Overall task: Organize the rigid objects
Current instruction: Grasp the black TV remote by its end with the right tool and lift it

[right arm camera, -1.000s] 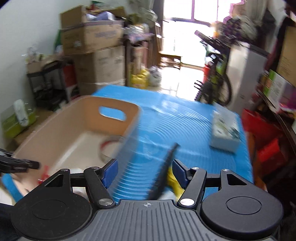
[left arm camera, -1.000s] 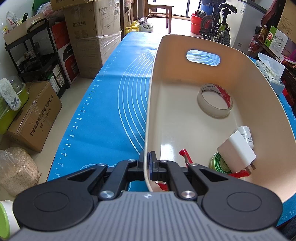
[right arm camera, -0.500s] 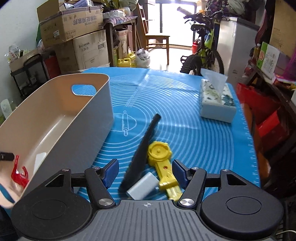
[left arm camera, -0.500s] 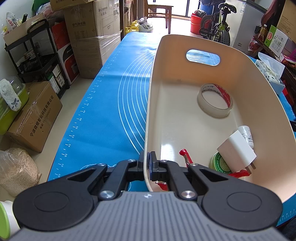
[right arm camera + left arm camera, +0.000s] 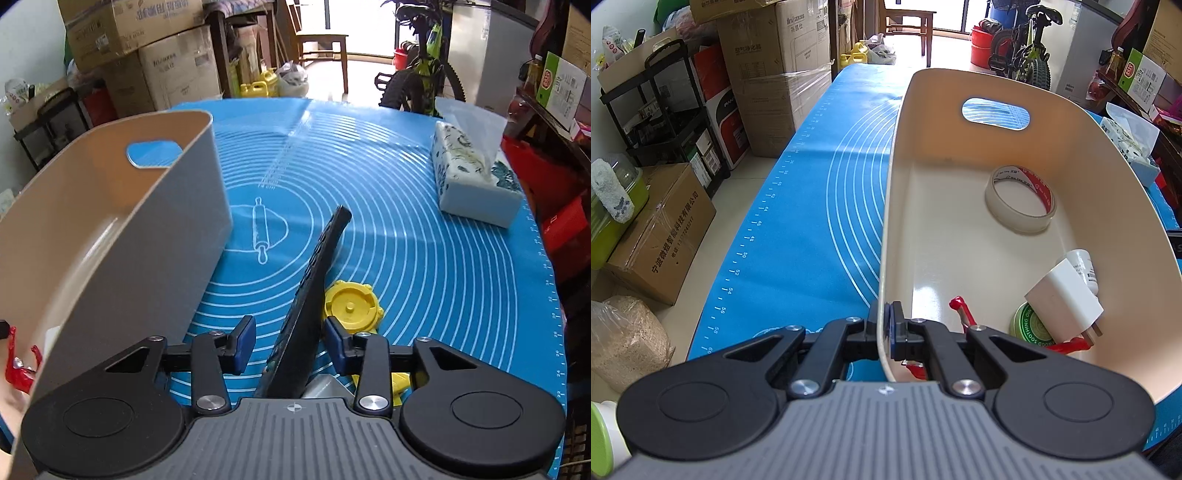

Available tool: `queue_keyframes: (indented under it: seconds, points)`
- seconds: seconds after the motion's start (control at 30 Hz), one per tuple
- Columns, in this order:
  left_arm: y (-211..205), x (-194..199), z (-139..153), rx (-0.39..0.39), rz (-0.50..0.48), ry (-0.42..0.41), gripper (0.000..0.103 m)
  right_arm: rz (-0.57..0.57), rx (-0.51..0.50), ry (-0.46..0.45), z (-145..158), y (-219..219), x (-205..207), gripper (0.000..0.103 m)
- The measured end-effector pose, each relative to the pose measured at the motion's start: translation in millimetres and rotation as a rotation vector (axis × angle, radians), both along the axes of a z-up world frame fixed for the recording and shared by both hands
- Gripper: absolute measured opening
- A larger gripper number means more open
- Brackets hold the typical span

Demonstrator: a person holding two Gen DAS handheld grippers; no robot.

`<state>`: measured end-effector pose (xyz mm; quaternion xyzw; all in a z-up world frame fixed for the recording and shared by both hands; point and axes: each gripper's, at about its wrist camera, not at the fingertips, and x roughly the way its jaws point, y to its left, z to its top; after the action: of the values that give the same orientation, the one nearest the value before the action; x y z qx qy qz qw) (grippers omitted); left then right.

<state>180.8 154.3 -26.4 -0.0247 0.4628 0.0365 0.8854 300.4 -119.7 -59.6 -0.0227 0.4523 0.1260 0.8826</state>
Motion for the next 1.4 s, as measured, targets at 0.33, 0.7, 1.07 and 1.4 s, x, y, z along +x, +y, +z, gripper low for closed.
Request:
queue_keyframes:
  seconds: [0.33, 0.7, 1.07, 1.4]
  points:
    - [0.6, -0.4, -0.1, 0.004, -0.005, -0.001, 0.006, -0.002, -0.076, 0.024, -20.1, 20.6, 11.9, 0.049]
    - [1.2, -0.1, -0.1, 0.005, -0.006, -0.001, 0.005, -0.077, -0.033, -0.022, -16.0, 15.6, 8.7, 0.032]
    - [1.2, -0.1, -0.2, 0.005, -0.006, -0.001, 0.006, -0.044, 0.024, -0.079, 20.7, -0.4, -10.8, 0.032]
    - [1.3, 0.1, -0.2, 0.004, -0.006, -0.002, 0.005, -0.019, 0.035, -0.104, 43.7, -9.6, -26.3, 0.032]
